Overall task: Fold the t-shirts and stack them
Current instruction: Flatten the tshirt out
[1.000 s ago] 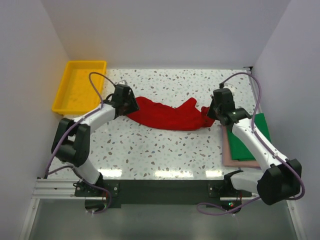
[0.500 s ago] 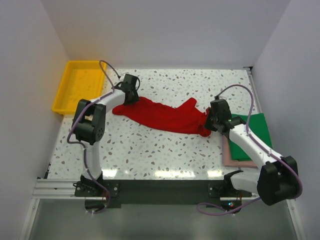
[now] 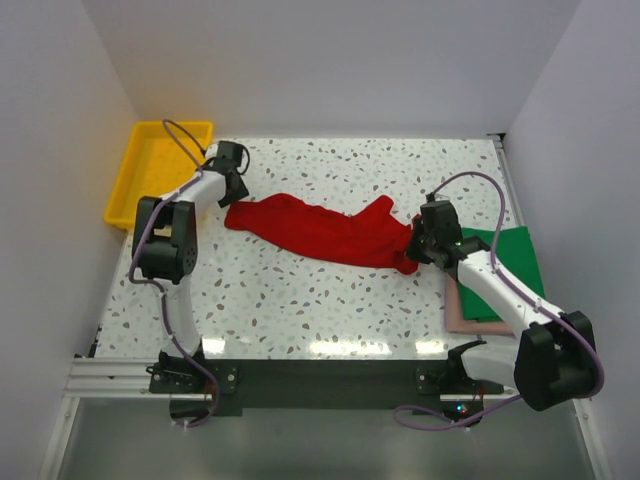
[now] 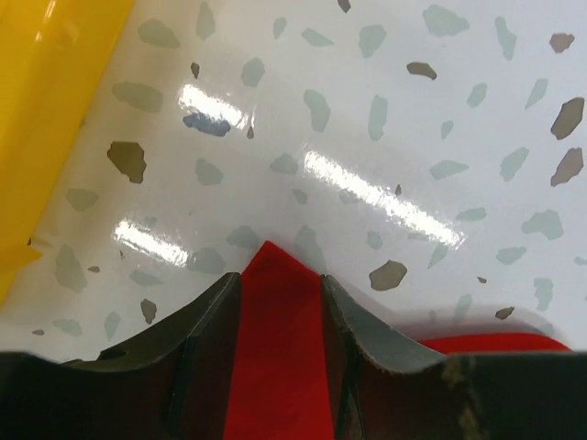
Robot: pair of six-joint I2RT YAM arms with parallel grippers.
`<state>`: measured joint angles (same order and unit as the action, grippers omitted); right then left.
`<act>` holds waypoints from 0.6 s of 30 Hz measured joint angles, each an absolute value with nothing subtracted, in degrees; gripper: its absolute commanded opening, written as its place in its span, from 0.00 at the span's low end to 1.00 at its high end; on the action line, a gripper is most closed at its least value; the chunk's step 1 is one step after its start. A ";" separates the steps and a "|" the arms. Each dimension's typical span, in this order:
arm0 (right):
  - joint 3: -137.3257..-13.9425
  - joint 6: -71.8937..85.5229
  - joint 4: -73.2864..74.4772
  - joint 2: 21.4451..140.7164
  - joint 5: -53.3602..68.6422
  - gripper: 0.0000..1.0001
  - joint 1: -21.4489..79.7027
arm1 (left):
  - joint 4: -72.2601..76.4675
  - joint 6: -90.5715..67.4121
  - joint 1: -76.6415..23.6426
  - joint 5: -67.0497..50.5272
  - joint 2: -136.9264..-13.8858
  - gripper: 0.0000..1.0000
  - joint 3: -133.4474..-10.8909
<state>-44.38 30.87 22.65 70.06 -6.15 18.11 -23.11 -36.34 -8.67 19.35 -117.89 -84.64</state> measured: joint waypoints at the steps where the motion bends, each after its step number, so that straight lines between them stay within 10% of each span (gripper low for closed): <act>1: -44.34 30.87 22.48 70.06 -5.96 0.06 18.11 | -23.51 -36.29 -8.56 19.40 -118.26 0.43 -85.71; 11: -43.99 30.79 22.09 70.06 -4.95 0.06 18.11 | -24.05 -35.92 -8.64 19.00 -123.04 0.35 -89.54; 18: -43.90 30.74 21.82 70.06 -4.93 0.06 18.11 | -24.01 -35.75 -8.64 17.78 -123.20 0.00 -89.67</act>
